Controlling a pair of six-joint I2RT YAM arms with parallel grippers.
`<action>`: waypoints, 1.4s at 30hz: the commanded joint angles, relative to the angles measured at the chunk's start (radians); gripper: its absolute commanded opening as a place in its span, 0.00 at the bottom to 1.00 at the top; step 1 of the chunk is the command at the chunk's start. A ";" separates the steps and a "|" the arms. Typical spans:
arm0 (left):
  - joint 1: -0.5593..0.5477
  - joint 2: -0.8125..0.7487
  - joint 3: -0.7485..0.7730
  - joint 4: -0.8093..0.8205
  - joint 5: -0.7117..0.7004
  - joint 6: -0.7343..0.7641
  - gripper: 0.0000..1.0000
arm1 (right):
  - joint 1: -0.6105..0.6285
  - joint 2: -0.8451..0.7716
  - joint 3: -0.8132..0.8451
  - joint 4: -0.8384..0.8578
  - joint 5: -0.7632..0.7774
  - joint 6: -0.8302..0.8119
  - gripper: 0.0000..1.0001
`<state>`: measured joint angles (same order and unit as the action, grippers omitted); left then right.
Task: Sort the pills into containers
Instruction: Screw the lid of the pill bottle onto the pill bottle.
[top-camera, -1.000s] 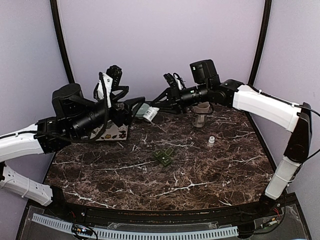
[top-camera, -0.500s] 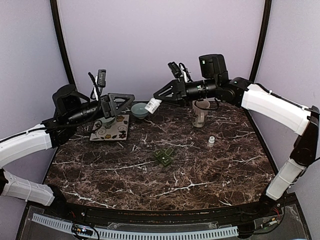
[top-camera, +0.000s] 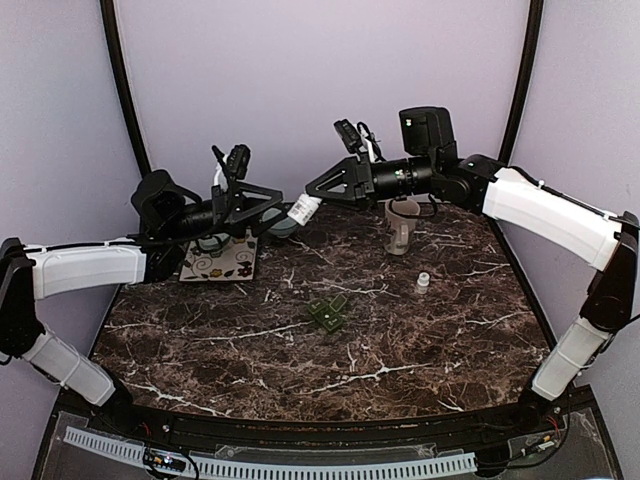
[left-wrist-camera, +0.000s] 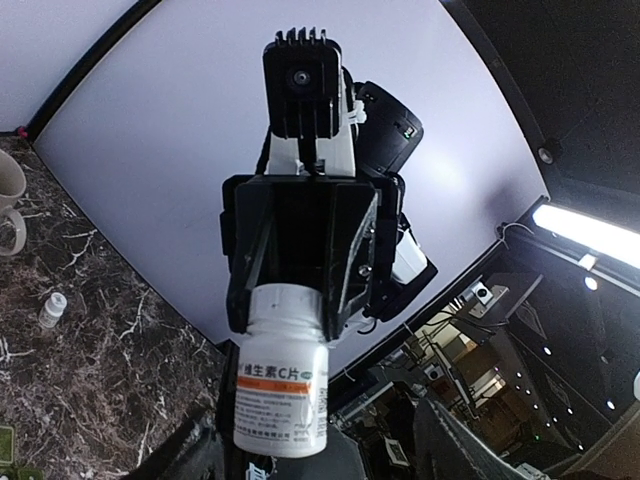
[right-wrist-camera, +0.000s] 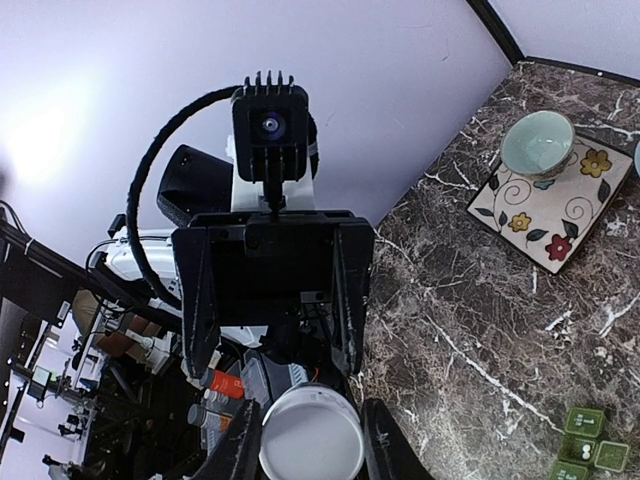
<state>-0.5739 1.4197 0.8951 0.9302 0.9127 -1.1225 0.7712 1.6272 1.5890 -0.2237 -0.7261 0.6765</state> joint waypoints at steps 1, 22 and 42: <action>0.008 0.001 0.062 0.094 0.089 -0.063 0.68 | -0.003 -0.013 0.030 0.051 -0.025 -0.018 0.00; 0.008 0.053 0.124 -0.036 0.136 0.001 0.68 | -0.001 0.013 0.060 0.084 -0.063 0.000 0.00; 0.006 0.091 0.143 0.062 0.197 -0.085 0.45 | 0.000 0.048 0.083 0.093 -0.079 -0.003 0.00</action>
<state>-0.5705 1.5120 1.0050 0.9207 1.0767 -1.1862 0.7712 1.6699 1.6382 -0.1787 -0.7895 0.6781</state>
